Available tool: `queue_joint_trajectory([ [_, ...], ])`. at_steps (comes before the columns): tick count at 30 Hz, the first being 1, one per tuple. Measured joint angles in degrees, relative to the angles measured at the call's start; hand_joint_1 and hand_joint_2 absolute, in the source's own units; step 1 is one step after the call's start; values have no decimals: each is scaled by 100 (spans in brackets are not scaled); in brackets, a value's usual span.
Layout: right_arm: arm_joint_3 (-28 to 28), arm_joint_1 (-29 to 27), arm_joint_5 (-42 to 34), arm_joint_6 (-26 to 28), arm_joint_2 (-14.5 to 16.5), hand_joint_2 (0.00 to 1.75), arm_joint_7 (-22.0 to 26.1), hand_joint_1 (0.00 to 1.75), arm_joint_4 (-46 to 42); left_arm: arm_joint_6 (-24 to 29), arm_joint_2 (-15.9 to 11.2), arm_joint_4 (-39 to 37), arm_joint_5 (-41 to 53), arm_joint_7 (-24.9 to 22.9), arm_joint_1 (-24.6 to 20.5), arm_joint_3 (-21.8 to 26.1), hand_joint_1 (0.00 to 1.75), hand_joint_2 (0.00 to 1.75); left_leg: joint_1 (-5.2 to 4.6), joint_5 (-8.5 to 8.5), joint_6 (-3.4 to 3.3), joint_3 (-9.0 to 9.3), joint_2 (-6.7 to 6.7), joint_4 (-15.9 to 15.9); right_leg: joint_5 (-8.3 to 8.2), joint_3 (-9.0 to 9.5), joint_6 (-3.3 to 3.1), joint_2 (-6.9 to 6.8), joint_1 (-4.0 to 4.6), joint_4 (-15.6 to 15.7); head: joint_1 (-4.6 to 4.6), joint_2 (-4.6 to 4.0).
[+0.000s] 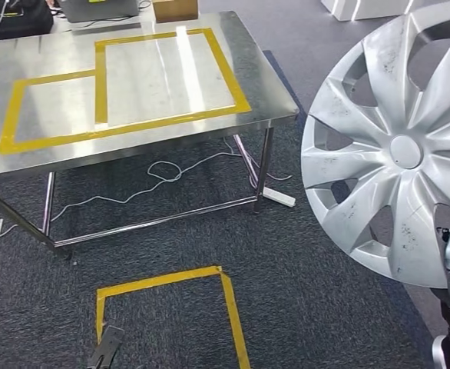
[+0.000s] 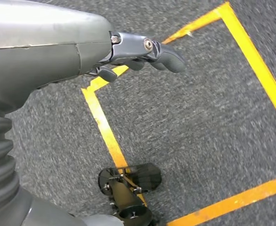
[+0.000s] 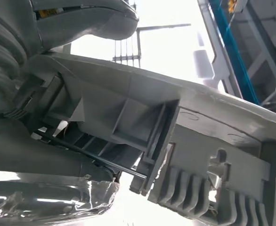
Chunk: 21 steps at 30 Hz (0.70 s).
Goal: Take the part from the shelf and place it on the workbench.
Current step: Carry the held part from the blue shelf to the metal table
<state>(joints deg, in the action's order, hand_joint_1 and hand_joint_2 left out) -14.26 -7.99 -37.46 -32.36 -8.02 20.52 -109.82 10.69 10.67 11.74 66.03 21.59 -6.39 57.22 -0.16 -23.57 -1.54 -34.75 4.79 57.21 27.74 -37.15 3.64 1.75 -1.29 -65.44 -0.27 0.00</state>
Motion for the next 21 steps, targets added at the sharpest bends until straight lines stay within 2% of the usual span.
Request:
queue_joint_trajectory([
  [1,-2,0,0,-4,1,175,0,175,1,1,-1,0,-1,1,-4,0,0,175,-3,-2,23,-4,70,10,-123,166,-9,113,-16,348,-3,0],
  [2,-3,1,0,-9,2,175,-1,175,3,2,-1,0,-2,1,-5,0,0,175,-3,3,54,-19,131,13,-173,272,-19,197,-26,562,-4,0],
  [3,-2,1,1,-13,4,175,-5,175,5,3,-2,0,-2,1,-1,0,0,175,1,16,92,-38,188,9,-164,319,-40,234,-23,644,-8,0],
  [5,3,5,3,-18,9,175,-20,175,9,5,-9,0,-3,0,20,0,0,175,24,39,162,-65,267,-10,-179,339,-102,129,-11,666,-7,0],
  [6,5,10,4,-18,13,175,-26,175,10,5,-11,0,-3,0,31,0,0,175,21,10,196,-84,205,24,-187,349,-142,77,-13,677,-17,0],
  [7,5,14,5,-18,16,175,-28,175,10,6,-13,0,-3,1,33,0,0,175,13,-83,228,-152,75,160,-193,360,-180,19,-20,691,-37,0],
  [9,3,15,9,-17,25,175,-26,175,10,5,-8,0,-2,1,22,-2,0,175,3,-427,284,-462,-260,791,-188,373,-233,-93,-18,704,-73,0],
  [10,2,10,14,-16,28,175,-26,175,10,4,-4,0,-2,1,17,-3,0,175,13,-602,304,-666,-354,1196,-183,374,-246,-149,-13,704,-83,0],
  [11,1,5,21,-15,31,175,-26,175,10,3,-1,0,-2,1,18,-4,0,175,22,-701,316,-825,-394,1509,-177,376,-251,-194,-10,703,-80,0],
  [12,1,2,30,-14,34,175,-26,175,10,3,3,0,-1,0,23,-4,0,175,29,-694,322,-896,-410,1642,-172,380,-252,-232,-10,703,-82,0],
  [13,1,0,39,-12,37,175,-26,175,10,3,3,0,-1,0,28,-4,0,175,35,-579,321,-853,-415,1549,-166,388,-247,-264,-10,702,-82,0],
  [15,1,2,51,-8,40,175,-26,175,10,3,1,0,-1,1,33,-4,0,175,38,-189,299,-477,-446,839,-147,418,-220,-306,-8,702,-83,0],
  [16,1,4,53,-7,41,175,-24,175,10,2,-1,0,-1,1,29,-4,0,175,32,-60,279,-271,-471,446,-130,425,-194,-317,8,690,-83,0],
  [17,-1,7,55,-7,42,175,-22,175,9,2,0,0,-1,1,26,-4,0,175,29,10,258,-125,-493,170,-118,430,-166,-324,24,685,-76,0],
  [18,-2,9,56,-7,42,175,-21,175,9,1,4,0,-1,1,24,-4,0,175,30,22,249,-56,-508,31,-106,429,-171,-324,43,679,-74,0],
  [21,-3,10,63,-4,43,175,-19,175,8,-1,11,0,-2,2,24,-4,0,175,31,24,243,-43,-492,-17,-110,439,-258,-331,64,706,-55,0],
])
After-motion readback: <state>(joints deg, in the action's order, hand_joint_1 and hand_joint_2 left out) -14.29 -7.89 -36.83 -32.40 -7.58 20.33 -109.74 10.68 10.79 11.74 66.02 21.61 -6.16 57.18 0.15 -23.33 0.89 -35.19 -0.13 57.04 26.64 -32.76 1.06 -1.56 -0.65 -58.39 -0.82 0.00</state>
